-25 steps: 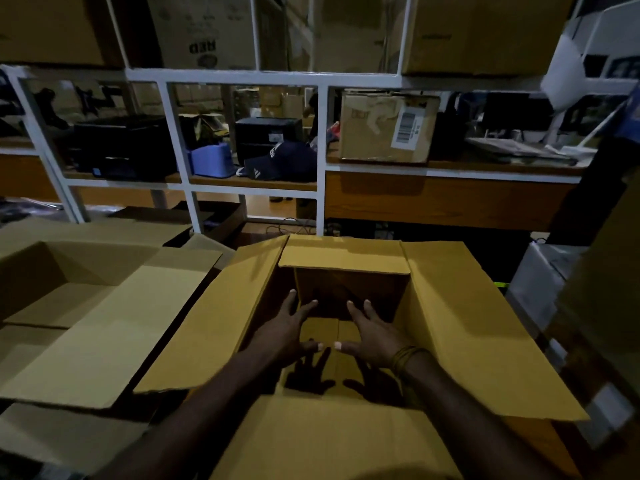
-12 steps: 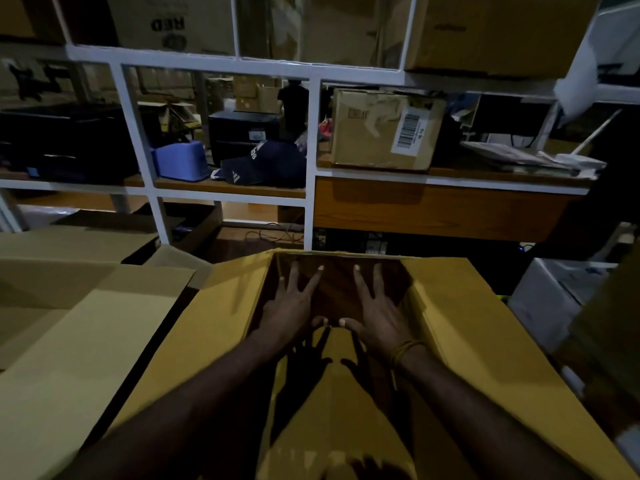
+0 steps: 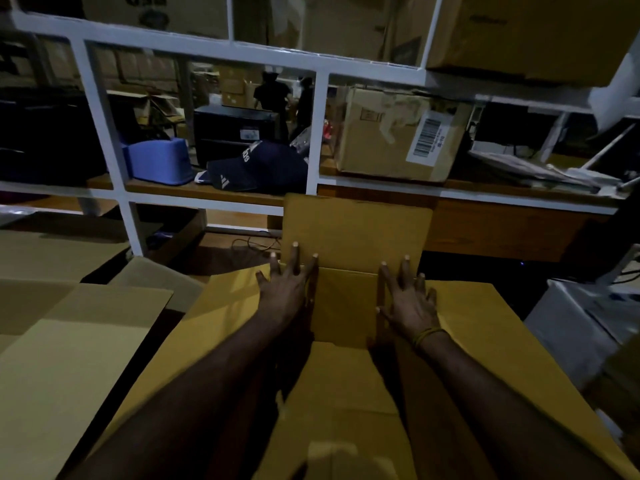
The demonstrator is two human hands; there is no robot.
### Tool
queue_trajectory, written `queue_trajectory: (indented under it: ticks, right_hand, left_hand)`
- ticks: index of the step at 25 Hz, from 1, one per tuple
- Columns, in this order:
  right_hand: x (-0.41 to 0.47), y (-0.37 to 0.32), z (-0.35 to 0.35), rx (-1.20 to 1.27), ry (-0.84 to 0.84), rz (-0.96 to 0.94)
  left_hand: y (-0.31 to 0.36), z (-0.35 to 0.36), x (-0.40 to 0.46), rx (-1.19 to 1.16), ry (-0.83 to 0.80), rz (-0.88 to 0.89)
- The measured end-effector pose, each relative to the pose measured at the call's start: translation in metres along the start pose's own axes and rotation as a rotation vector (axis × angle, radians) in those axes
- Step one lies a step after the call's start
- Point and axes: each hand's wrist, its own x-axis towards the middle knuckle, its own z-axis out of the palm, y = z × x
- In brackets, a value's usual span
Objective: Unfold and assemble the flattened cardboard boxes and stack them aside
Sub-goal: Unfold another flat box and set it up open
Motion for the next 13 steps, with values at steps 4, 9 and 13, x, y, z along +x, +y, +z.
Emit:
queue_trajectory:
  ticks: [4,9,13]
  right_hand:
    - [0.005,0.008,0.015,-0.150,-0.022,0.015]
    - [0.010,0.010,0.011,-0.204,-0.022,0.066]
    - [0.007,0.010,0.007,-0.229,-0.055,0.083]
  left_hand:
    - [0.000,0.004,0.011,-0.005,-0.103,-0.038]
    - [-0.001,0.004,0.007,0.130,-0.100,-0.028]
    - [0.000,0.002,-0.002,0.140,-0.076,-0.064]
